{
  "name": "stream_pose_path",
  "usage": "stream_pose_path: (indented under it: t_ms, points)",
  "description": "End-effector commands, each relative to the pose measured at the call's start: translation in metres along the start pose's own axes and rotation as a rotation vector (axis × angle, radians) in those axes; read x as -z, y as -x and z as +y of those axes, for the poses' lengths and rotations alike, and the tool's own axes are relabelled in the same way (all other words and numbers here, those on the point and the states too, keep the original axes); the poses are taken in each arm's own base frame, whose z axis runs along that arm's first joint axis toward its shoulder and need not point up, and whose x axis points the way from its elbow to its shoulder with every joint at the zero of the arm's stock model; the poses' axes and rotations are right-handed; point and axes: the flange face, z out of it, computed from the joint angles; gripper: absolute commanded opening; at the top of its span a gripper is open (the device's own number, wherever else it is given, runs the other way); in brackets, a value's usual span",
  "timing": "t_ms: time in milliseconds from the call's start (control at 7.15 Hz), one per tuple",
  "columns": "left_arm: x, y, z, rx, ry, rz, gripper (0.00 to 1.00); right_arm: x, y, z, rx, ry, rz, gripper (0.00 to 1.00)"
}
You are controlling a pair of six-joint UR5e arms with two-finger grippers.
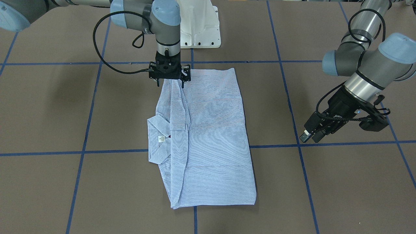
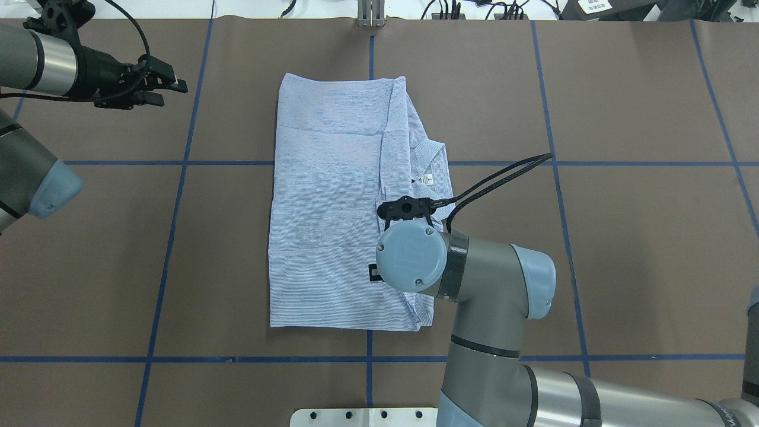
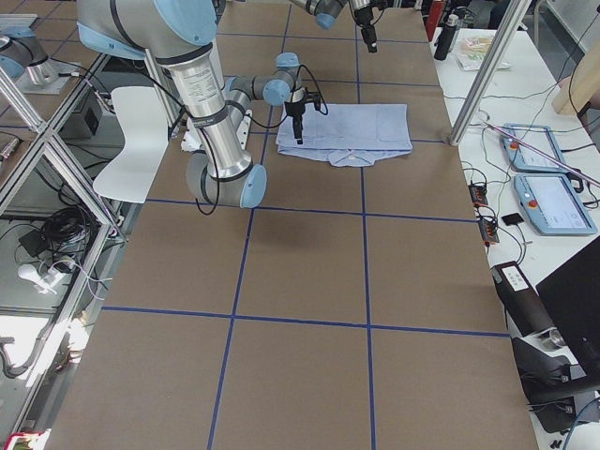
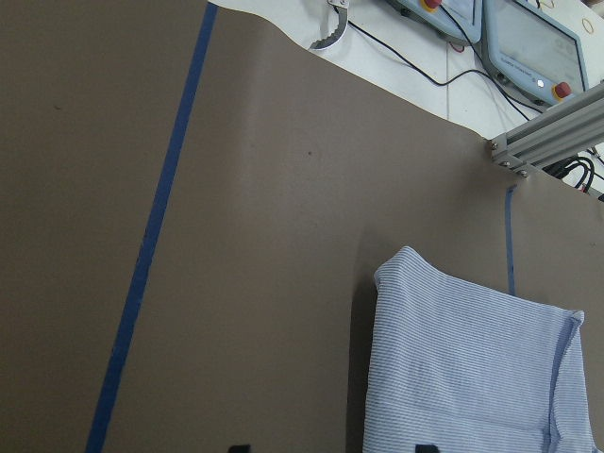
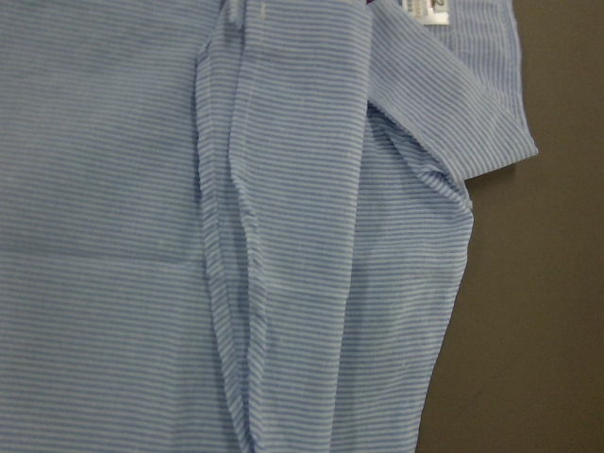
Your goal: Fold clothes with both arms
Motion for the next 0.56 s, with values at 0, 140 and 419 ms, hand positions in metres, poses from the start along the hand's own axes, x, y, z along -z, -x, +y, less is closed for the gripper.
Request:
stream_pose_path:
  t_ms: [0,140,419]
  points:
    - [0.001,0.007,0.002,0.004,0.003,-0.006,0.66,-0.011,0.002,0.013,0.183,0.024,0.063,1.0]
    - [0.001,0.007,0.004,0.004,0.012,-0.006,0.66,-0.017,0.004,0.013,0.224,0.032,0.075,1.0]
    - [0.001,0.008,0.004,0.007,0.014,-0.007,0.66,-0.025,0.015,0.012,0.246,0.051,0.084,1.0]
